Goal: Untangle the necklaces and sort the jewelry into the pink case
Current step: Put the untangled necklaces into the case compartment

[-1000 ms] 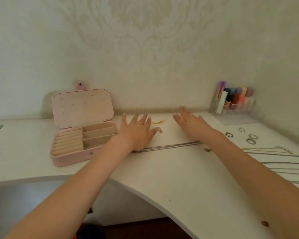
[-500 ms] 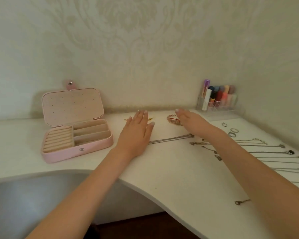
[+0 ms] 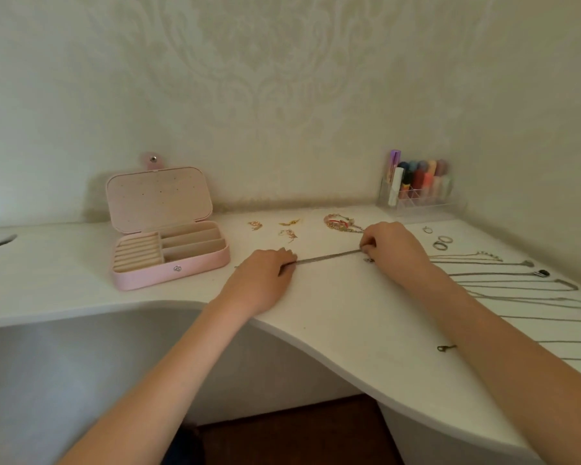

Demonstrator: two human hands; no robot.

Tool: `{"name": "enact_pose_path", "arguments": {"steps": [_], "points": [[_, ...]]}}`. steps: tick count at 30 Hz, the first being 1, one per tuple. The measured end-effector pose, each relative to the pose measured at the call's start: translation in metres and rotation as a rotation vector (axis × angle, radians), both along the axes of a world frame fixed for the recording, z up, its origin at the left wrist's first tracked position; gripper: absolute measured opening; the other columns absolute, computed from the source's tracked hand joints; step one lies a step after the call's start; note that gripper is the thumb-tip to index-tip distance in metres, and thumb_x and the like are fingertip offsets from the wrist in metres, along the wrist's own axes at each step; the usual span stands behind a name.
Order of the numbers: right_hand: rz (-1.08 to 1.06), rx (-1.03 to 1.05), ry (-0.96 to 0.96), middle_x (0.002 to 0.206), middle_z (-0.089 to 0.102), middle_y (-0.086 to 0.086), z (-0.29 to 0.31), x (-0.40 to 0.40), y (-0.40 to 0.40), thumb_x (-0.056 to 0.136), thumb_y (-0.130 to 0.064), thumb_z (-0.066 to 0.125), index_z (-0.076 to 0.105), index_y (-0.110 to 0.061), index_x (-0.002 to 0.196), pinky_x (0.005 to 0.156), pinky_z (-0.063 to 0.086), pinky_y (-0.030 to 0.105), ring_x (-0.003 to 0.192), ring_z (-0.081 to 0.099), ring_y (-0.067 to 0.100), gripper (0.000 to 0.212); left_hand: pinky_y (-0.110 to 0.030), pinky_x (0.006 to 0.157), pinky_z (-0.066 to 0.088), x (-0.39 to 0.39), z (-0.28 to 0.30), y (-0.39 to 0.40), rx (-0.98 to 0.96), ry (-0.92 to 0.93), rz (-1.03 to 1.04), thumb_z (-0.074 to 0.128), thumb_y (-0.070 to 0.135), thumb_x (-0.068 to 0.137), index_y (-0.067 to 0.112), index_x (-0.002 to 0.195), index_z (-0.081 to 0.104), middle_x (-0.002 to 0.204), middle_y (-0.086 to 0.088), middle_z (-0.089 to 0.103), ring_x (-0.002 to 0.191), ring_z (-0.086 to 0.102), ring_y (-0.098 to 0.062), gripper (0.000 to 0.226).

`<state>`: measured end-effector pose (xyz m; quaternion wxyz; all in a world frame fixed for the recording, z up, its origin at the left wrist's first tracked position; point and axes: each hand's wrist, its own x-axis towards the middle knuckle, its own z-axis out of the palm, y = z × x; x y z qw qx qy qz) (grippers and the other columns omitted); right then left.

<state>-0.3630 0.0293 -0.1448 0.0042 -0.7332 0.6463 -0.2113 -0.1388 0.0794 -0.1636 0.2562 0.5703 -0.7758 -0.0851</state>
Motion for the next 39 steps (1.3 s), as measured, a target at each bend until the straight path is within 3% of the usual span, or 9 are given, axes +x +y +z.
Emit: {"name": "enact_pose_path", "arguments": {"steps": [4, 12, 16, 19, 21, 25, 32, 36, 39], "points": [[0.032, -0.077, -0.107, 0.083, 0.064, 0.007, -0.005, 0.006, 0.004, 0.094, -0.011, 0.045, 0.057, -0.011, 0.092, 0.066, 0.052, 0.037, 0.072, 0.060, 0.022, 0.012, -0.025, 0.094, 0.040, 0.006, -0.003, 0.003, -0.031, 0.126, 0.050, 0.047, 0.017, 0.096, 0.012, 0.120, 0.064, 0.121, -0.006, 0.065, 0.113, 0.058, -0.021, 0.030], [0.238, -0.125, -1.000, 0.086, 0.063, 0.015, 0.034, 0.046, 0.014, 0.095, -0.002, 0.047, 0.053, -0.008, 0.090, 0.067, 0.060, 0.036, 0.075, 0.069, 0.023, 0.010, -0.011, 0.071, 0.044, 0.011, 0.000, 0.000, -0.008, 0.256, 0.097, 0.063, 0.016, 0.086, 0.013, 0.097, 0.069, 0.094, 0.000, 0.071, 0.089, 0.064, -0.015, 0.013], [0.478, -0.056, -1.131, 0.081, 0.067, 0.014, 0.073, 0.093, 0.018, 0.094, -0.001, 0.050, 0.057, -0.002, 0.094, 0.065, 0.059, 0.027, 0.070, 0.071, 0.019, 0.008, -0.023, 0.075, 0.052, 0.005, 0.037, -0.002, 0.411, 0.840, -0.006, 0.074, 0.031, 0.079, 0.013, 0.115, 0.054, 0.099, -0.003, 0.072, 0.084, 0.069, -0.015, 0.045], [0.592, 0.010, -1.277, 0.079, 0.068, 0.013, 0.091, 0.125, 0.020, 0.095, 0.000, 0.049, 0.058, -0.003, 0.092, 0.064, 0.058, 0.025, 0.071, 0.072, 0.020, 0.010, -0.026, 0.070, 0.053, 0.002, 0.055, -0.005, 0.416, 1.059, -0.024, 0.073, 0.028, 0.080, 0.012, 0.115, 0.053, 0.100, -0.008, 0.062, 0.075, 0.059, -0.014, 0.044], [0.643, 0.038, -1.319, 0.081, 0.068, 0.014, 0.097, 0.139, 0.018, 0.095, 0.000, 0.049, 0.059, -0.003, 0.091, 0.065, 0.058, 0.026, 0.072, 0.072, 0.021, 0.011, -0.028, 0.068, 0.050, 0.006, 0.064, -0.006, 0.321, 1.055, 0.027, 0.062, 0.034, 0.089, 0.019, 0.098, 0.061, 0.092, -0.001, 0.056, 0.075, 0.050, -0.012, 0.017], [0.655, -0.025, -1.281, 0.084, 0.071, 0.009, 0.099, 0.144, 0.008, 0.094, -0.003, 0.051, 0.060, -0.004, 0.097, 0.067, 0.054, 0.020, 0.070, 0.070, 0.013, 0.010, -0.025, 0.070, 0.038, 0.024, 0.077, -0.013, 0.045, 0.748, 0.100, 0.033, 0.035, 0.100, 0.026, 0.068, 0.063, 0.088, 0.003, 0.063, 0.079, 0.053, -0.007, 0.044], [0.644, 0.408, -1.269, 0.103, 0.069, 0.006, 0.054, 0.154, -0.003, 0.100, -0.028, 0.044, 0.060, -0.010, 0.110, 0.085, 0.053, 0.031, 0.085, 0.069, 0.016, 0.027, -0.015, 0.037, 0.024, 0.039, 0.104, -0.015, 0.299, 1.533, -0.042, 0.029, 0.012, 0.099, 0.014, 0.073, 0.048, 0.041, 0.008, 0.035, 0.031, 0.026, -0.006, 0.032], [0.828, 0.799, -1.078, 0.122, 0.066, 0.005, 0.025, 0.170, 0.008, 0.099, -0.051, 0.029, 0.055, -0.006, 0.125, 0.107, 0.039, 0.042, 0.115, 0.061, 0.023, 0.059, -0.015, 0.036, 0.018, 0.052, 0.119, -0.010, 0.209, 1.517, 0.048, 0.028, 0.013, 0.099, 0.016, 0.077, 0.049, 0.039, 0.009, 0.033, 0.030, 0.023, -0.004, 0.030], [0.827, 0.813, -1.158, 0.108, 0.068, 0.018, 0.018, 0.173, 0.016, 0.101, -0.036, 0.037, 0.061, -0.005, 0.082, 0.103, 0.044, 0.044, 0.103, 0.066, 0.026, 0.044, -0.015, 0.036, 0.019, 0.064, 0.120, -0.006, 0.175, 1.510, 0.092, 0.028, 0.014, 0.099, 0.017, 0.080, 0.051, 0.039, 0.009, 0.033, 0.030, 0.024, -0.004, 0.030]]}}
